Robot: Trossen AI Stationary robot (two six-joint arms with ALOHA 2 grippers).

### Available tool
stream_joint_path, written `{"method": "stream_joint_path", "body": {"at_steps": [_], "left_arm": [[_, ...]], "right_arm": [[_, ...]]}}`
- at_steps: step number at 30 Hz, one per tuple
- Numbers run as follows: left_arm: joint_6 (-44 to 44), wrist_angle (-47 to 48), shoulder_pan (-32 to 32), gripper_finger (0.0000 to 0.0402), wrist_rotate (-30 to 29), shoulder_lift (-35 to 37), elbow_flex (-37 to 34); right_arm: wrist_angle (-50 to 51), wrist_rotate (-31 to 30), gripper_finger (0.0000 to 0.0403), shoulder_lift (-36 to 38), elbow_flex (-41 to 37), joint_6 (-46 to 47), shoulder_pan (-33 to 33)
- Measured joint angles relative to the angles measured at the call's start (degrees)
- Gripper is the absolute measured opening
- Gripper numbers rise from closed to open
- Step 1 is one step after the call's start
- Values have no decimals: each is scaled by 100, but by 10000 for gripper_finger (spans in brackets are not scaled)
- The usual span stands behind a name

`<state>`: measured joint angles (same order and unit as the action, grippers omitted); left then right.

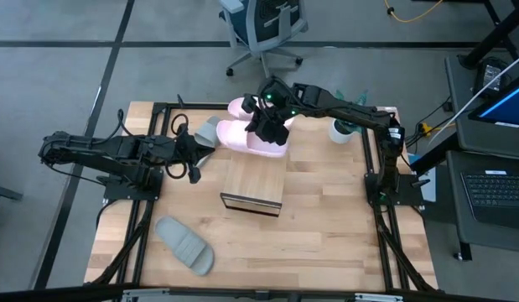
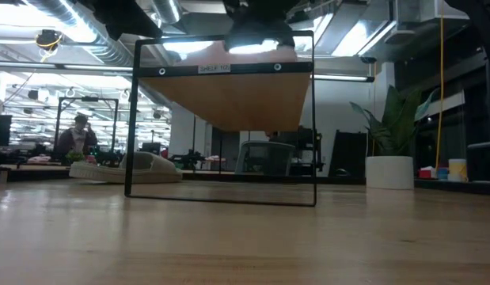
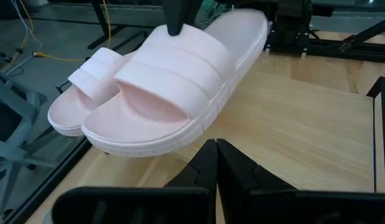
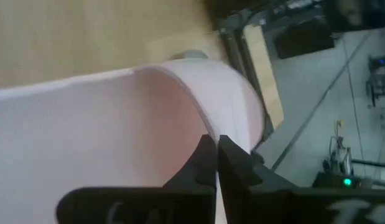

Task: Pick and place slides into the shelf
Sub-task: Put the pink slipper on the shelf

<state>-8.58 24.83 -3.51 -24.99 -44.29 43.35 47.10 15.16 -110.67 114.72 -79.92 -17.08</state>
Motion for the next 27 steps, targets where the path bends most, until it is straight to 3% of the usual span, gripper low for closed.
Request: {"method": "stream_joint_path", "body": {"at_steps": [6,19,27], "left_arm": [[9,-2,0,0,0,0,0],[15,-2,0,0,-91,0,0],[11,-2,0,0,-109,0,0]], "right_arm": [[14,-7,4,37,-2,1162,0],[370,-59,4,587,-2,1281,7],[556,-46,3,800,-110,1963,9]]}}
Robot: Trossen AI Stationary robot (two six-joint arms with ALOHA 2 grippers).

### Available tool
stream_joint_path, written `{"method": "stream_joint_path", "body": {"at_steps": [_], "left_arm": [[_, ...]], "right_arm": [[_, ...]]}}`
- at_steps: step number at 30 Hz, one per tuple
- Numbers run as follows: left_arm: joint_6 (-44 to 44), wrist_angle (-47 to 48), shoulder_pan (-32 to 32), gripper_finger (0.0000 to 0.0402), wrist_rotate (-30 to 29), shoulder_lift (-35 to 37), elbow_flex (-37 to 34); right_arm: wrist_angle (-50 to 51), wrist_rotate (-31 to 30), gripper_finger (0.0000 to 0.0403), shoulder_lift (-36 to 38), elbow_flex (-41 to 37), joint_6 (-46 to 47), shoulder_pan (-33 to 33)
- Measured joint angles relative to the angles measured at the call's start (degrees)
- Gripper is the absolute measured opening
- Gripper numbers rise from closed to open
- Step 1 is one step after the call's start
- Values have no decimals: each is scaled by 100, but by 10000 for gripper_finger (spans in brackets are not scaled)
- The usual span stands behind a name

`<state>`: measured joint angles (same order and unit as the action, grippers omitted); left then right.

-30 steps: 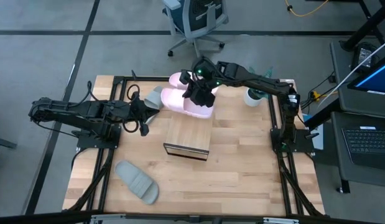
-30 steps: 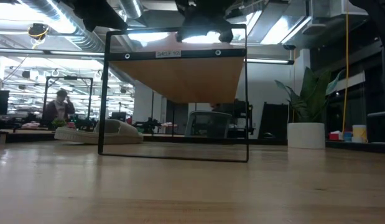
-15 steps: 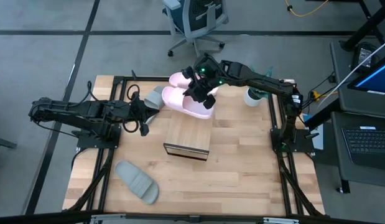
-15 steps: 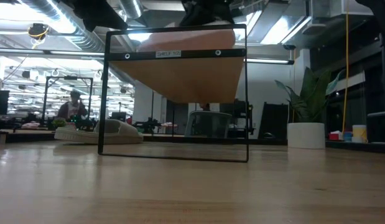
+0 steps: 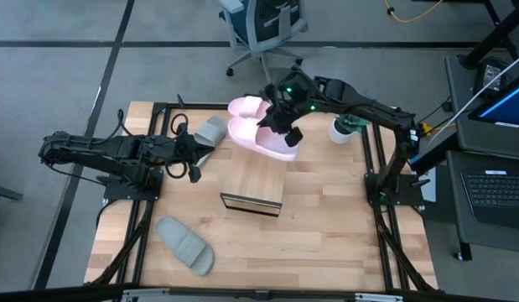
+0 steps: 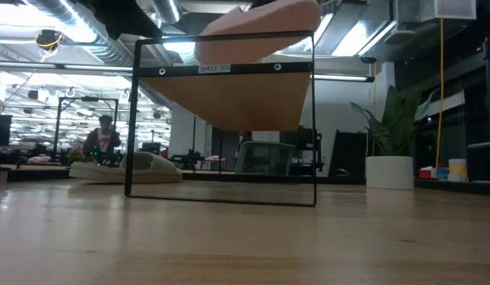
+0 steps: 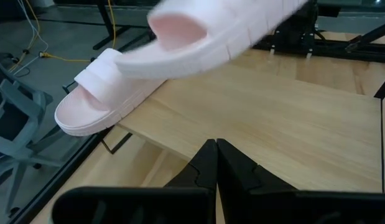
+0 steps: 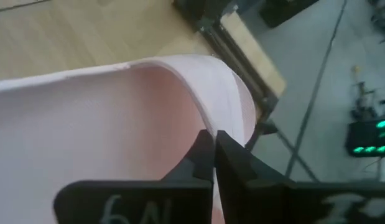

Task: Pick and place slides into the shelf
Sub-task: Put the pink slipper on the shelf

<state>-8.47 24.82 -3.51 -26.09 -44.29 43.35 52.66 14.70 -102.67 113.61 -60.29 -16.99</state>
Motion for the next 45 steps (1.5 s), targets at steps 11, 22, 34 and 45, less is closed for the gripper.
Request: {"method": "stream_joint_path", "body": {"at_steps": [11,22,34,45], "left_arm": [[4,0,0,0,-3,0,0],[-7,-23,2,0,-31,0,0],[-46,-184,0,0,-28,1,0],[-61,-201,0,0,-26,0,0]], "right_arm": [[-2565,3,3,939,-2570,608,-2],[-2604,494,3,1361,-3009,-797,22],[-2386,635,3,1304,-3002,-1816,-279],[-2638,938,3,961,-3002,-2480,-402]]}}
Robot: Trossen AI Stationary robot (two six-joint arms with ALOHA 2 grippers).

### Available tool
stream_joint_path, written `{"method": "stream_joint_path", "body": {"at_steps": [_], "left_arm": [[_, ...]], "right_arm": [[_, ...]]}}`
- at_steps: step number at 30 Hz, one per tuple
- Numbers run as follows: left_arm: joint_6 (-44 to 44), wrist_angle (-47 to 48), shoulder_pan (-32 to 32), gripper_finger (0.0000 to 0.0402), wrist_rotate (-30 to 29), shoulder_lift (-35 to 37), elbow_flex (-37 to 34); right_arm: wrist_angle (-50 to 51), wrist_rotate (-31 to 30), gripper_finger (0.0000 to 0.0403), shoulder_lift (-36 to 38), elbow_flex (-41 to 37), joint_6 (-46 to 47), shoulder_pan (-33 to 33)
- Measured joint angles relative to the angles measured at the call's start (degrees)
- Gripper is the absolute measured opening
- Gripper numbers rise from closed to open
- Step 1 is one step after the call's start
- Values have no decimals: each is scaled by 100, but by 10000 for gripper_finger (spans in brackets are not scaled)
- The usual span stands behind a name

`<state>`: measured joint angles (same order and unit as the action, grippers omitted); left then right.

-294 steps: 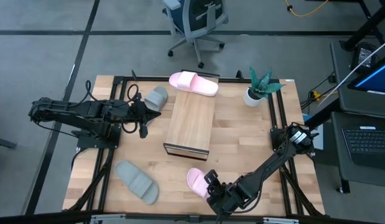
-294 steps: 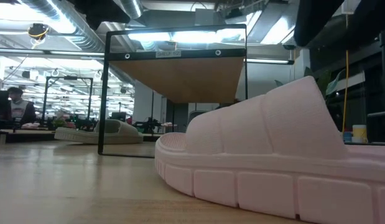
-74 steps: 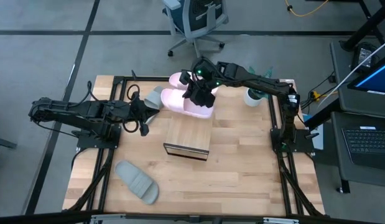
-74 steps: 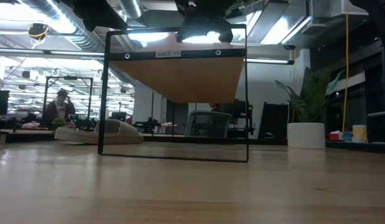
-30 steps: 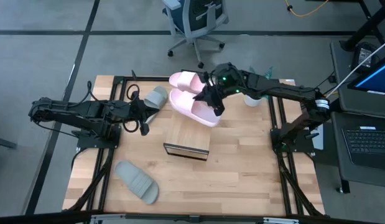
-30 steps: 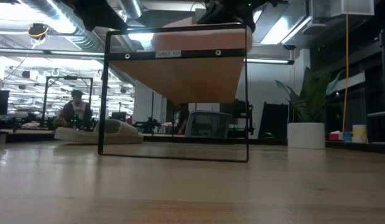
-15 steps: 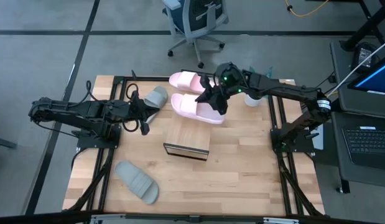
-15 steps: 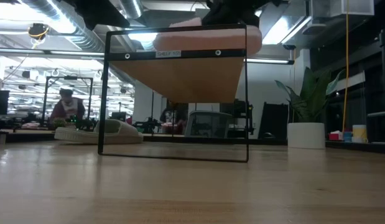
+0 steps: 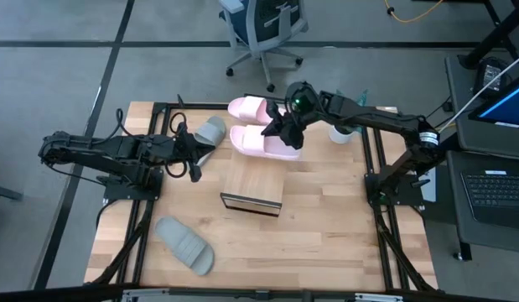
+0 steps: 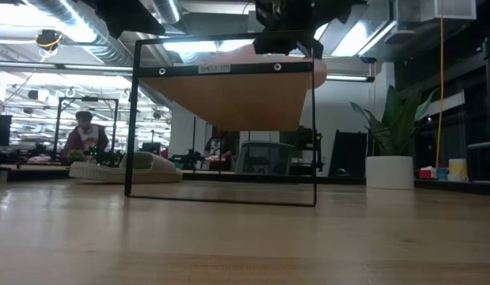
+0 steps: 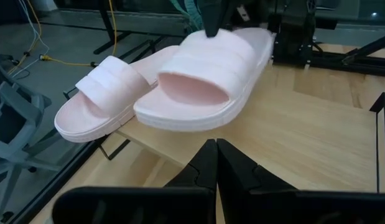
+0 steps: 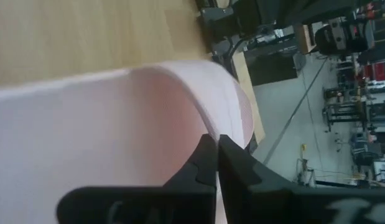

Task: Pick and place slides into the shelf
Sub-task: Put the pink slipper on the shelf

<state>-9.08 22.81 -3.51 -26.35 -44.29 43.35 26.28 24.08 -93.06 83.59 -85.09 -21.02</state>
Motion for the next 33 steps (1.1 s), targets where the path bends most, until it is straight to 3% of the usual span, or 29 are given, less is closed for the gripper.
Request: {"method": "stream_joint_path", "body": {"at_steps": [12,16,33], "left_arm": [[-139,-37,0,0,-22,0,0],[-150,-37,1,0,-54,0,0],[-148,-110,1,0,-177,0,0]], "right_arm": [[-357,39,3,-102,0,-245,-287],[-375,416,3,-102,0,-258,-390],[-481,901,3,-284,90,-509,-644]]}}
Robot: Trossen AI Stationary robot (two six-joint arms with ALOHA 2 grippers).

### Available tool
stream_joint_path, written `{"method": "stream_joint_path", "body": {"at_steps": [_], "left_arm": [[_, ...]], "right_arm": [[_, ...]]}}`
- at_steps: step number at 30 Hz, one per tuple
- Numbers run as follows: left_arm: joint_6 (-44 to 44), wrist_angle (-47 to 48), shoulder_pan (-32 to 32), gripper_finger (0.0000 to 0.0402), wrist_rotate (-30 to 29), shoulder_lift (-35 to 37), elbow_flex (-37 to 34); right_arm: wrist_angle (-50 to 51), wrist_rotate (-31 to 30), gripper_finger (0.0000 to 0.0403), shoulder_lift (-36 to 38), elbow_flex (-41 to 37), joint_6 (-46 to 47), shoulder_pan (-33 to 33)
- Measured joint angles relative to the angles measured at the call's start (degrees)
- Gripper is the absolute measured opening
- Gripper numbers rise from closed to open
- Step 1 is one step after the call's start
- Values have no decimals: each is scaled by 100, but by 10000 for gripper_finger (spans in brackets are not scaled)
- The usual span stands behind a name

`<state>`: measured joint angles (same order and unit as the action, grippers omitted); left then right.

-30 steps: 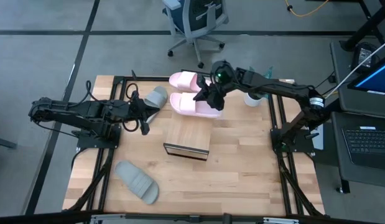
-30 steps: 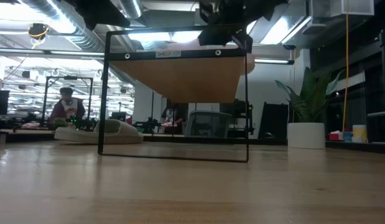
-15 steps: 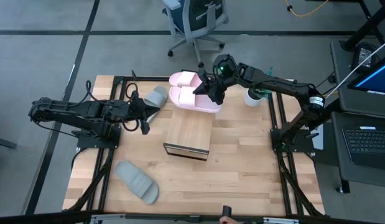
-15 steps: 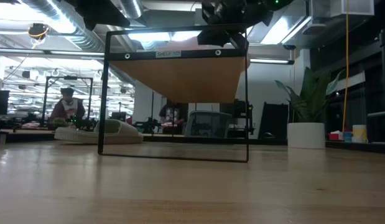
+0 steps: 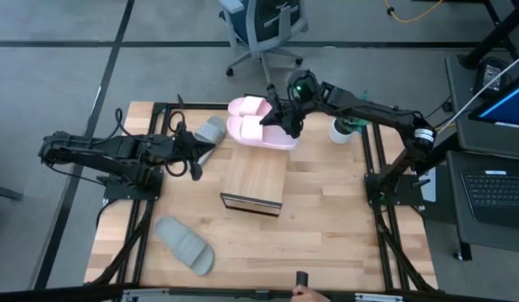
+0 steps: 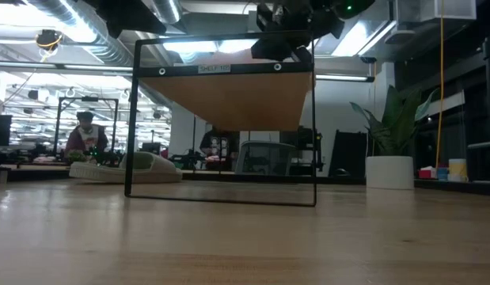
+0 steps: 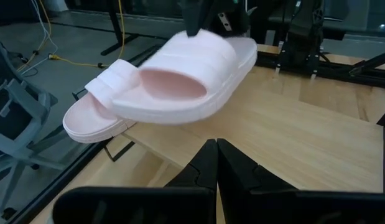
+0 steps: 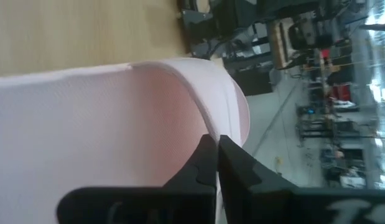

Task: Pick and place slides into the shelf
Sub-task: Put the pink slipper on the shelf

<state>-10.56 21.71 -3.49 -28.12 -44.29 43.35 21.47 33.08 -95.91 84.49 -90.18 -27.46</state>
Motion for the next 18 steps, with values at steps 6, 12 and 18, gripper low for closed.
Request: {"method": "stream_joint_path", "body": {"at_steps": [6,12,18], "left_arm": [[-1,2,1,0,0,0,0],[-1,2,-2,0,0,0,0],[44,4,-2,0,-11,0,0]], "right_arm": [[498,-4,3,-439,599,-15,-3],[1092,-26,3,-607,1108,-18,-62],[1303,-44,3,-661,1114,-26,-165]]}}
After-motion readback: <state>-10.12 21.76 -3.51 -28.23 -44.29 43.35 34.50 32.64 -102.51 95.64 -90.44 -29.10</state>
